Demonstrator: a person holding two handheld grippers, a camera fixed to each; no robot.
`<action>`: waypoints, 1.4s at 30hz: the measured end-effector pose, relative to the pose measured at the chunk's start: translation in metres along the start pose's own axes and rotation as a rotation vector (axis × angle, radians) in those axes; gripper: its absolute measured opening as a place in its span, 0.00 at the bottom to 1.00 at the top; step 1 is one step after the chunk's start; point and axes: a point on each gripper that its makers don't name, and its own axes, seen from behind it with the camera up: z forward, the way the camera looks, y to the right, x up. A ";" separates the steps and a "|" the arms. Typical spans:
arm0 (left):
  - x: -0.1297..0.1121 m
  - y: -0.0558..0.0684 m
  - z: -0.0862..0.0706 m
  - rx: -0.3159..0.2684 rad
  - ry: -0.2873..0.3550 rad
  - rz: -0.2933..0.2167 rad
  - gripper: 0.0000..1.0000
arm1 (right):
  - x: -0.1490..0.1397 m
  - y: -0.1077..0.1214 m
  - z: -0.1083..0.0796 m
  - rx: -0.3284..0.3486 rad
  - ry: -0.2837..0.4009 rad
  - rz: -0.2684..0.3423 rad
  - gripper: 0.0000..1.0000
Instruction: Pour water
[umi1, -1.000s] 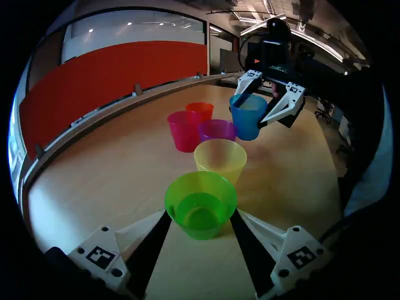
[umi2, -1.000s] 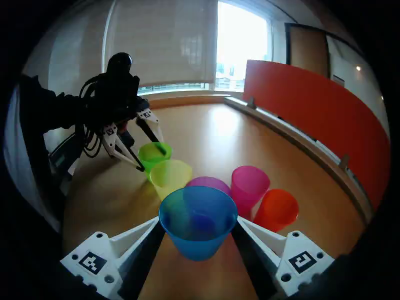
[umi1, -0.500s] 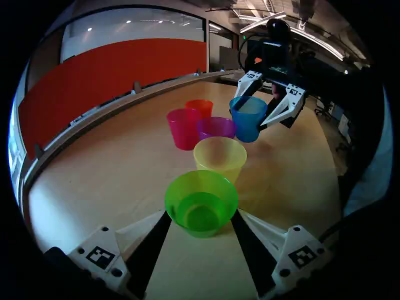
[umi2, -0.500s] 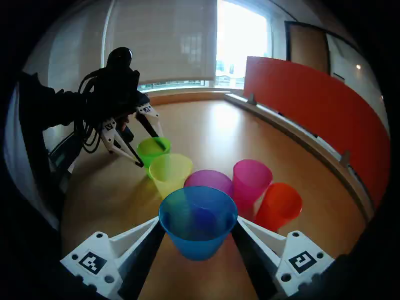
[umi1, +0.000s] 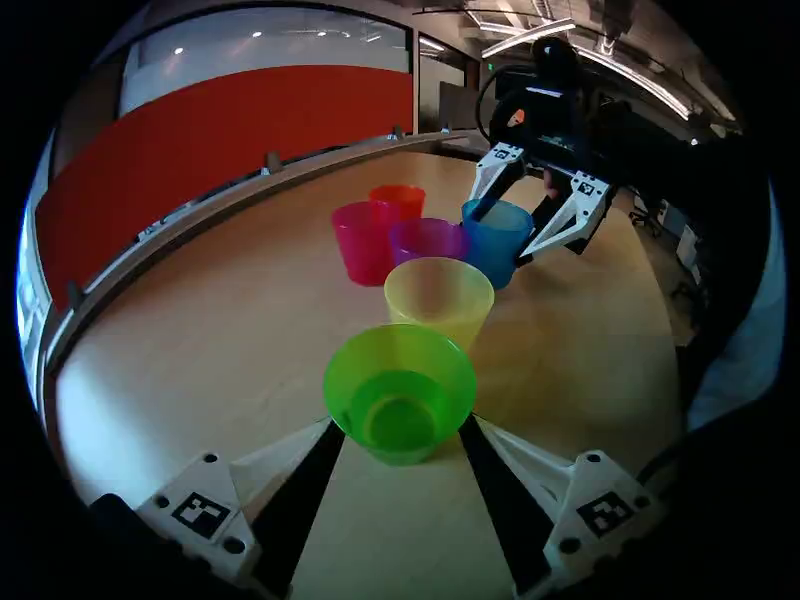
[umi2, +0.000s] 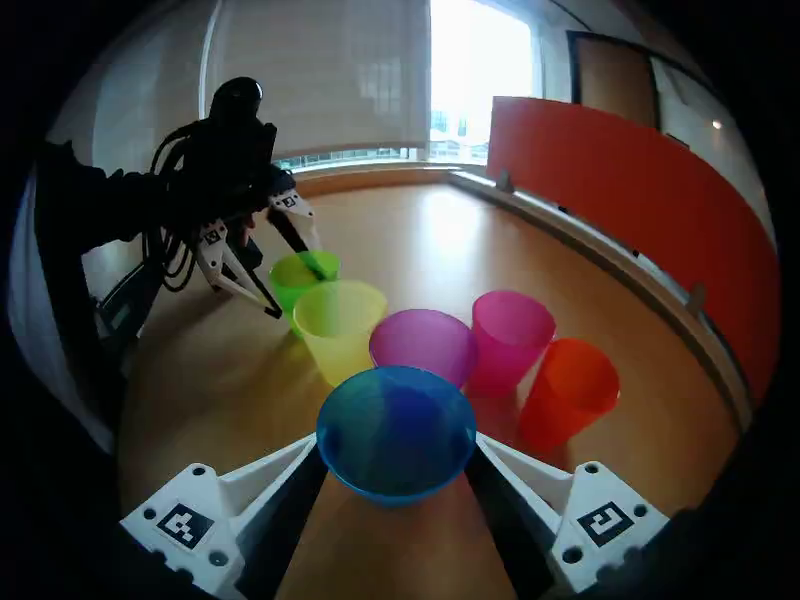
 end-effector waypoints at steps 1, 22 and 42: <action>-0.001 0.000 0.000 0.000 -0.003 0.000 0.84 | -0.002 0.000 0.001 0.002 -0.003 0.003 0.91; -0.012 0.001 -0.003 -0.005 -0.040 -0.007 0.84 | -0.022 0.000 0.007 0.007 -0.041 0.031 0.94; -0.023 -0.009 -0.032 0.073 -0.040 -0.023 0.84 | -0.037 0.004 -0.026 -0.069 -0.029 0.059 0.96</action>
